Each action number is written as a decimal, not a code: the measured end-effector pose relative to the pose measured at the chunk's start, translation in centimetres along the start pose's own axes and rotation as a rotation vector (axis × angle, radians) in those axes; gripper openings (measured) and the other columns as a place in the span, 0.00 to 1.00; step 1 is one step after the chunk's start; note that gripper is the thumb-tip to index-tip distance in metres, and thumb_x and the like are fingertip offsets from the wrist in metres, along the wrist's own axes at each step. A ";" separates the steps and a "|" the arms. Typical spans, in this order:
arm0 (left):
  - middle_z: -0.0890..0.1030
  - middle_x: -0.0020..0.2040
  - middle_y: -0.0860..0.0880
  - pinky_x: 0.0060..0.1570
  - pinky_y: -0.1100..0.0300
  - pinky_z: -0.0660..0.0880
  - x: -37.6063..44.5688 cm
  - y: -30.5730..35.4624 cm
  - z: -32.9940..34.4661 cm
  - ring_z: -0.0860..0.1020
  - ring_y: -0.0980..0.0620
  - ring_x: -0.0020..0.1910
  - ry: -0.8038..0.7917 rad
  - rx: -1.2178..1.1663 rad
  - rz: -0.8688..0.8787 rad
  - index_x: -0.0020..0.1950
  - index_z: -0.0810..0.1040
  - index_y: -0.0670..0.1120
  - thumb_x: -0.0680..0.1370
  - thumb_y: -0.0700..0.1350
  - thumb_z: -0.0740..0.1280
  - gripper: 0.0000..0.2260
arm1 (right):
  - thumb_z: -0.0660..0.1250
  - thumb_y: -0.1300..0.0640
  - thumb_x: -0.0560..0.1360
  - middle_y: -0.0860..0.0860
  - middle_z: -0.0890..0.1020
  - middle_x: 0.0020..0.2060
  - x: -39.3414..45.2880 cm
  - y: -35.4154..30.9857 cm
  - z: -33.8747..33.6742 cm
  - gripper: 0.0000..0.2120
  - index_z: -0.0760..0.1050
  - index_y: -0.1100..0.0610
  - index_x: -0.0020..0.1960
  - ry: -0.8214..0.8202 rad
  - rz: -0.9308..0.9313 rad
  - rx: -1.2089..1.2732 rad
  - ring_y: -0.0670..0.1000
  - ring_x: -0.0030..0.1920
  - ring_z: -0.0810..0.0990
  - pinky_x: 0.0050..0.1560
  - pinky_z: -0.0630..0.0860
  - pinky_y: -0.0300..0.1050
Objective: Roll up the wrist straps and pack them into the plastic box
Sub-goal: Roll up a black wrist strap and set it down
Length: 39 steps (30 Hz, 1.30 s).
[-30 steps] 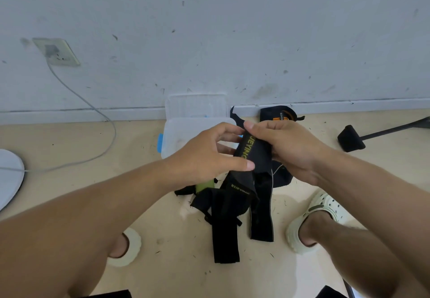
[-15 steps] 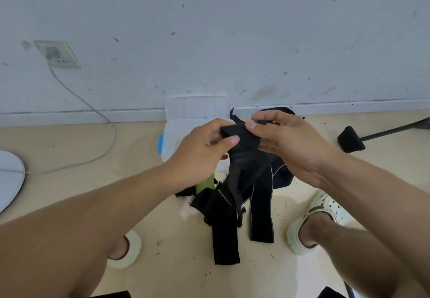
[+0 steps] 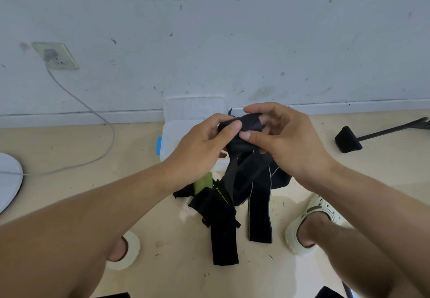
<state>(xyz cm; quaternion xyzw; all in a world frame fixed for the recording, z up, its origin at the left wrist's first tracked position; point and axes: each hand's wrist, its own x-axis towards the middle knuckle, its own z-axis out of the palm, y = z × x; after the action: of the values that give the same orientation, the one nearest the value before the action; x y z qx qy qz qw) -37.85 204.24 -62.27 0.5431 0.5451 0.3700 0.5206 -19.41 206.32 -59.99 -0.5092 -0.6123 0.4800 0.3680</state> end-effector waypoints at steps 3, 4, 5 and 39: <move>0.87 0.52 0.51 0.60 0.51 0.81 -0.4 0.1 0.2 0.85 0.53 0.53 -0.029 0.015 -0.008 0.57 0.83 0.52 0.75 0.65 0.64 0.21 | 0.77 0.61 0.75 0.47 0.88 0.41 0.2 -0.3 -0.2 0.13 0.84 0.51 0.57 0.000 0.006 -0.001 0.48 0.38 0.81 0.39 0.79 0.39; 0.87 0.51 0.50 0.61 0.50 0.81 -0.5 0.0 0.3 0.85 0.52 0.52 -0.034 0.028 -0.017 0.56 0.83 0.50 0.75 0.64 0.64 0.21 | 0.77 0.61 0.75 0.46 0.88 0.41 0.3 -0.3 -0.3 0.12 0.84 0.52 0.57 -0.008 0.011 -0.016 0.48 0.38 0.81 0.39 0.79 0.38; 0.87 0.51 0.49 0.61 0.50 0.81 -0.5 -0.2 0.4 0.85 0.51 0.52 -0.038 0.041 -0.025 0.56 0.83 0.48 0.77 0.63 0.65 0.20 | 0.78 0.60 0.74 0.45 0.88 0.40 0.3 -0.2 -0.3 0.12 0.84 0.52 0.57 -0.015 0.016 -0.029 0.46 0.38 0.81 0.39 0.79 0.36; 0.87 0.50 0.43 0.49 0.50 0.85 -0.4 -0.1 0.6 0.87 0.43 0.49 0.070 -0.333 -0.220 0.57 0.80 0.42 0.83 0.32 0.61 0.11 | 0.80 0.60 0.71 0.35 0.79 0.29 0.4 0.4 -0.4 0.13 0.79 0.50 0.47 -0.186 -0.005 -0.283 0.39 0.29 0.75 0.34 0.69 0.29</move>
<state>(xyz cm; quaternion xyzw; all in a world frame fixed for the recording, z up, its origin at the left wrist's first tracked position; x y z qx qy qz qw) -37.37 203.71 -62.38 0.3735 0.5504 0.4143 0.6212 -18.98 206.84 -60.30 -0.5080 -0.7064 0.4329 0.2355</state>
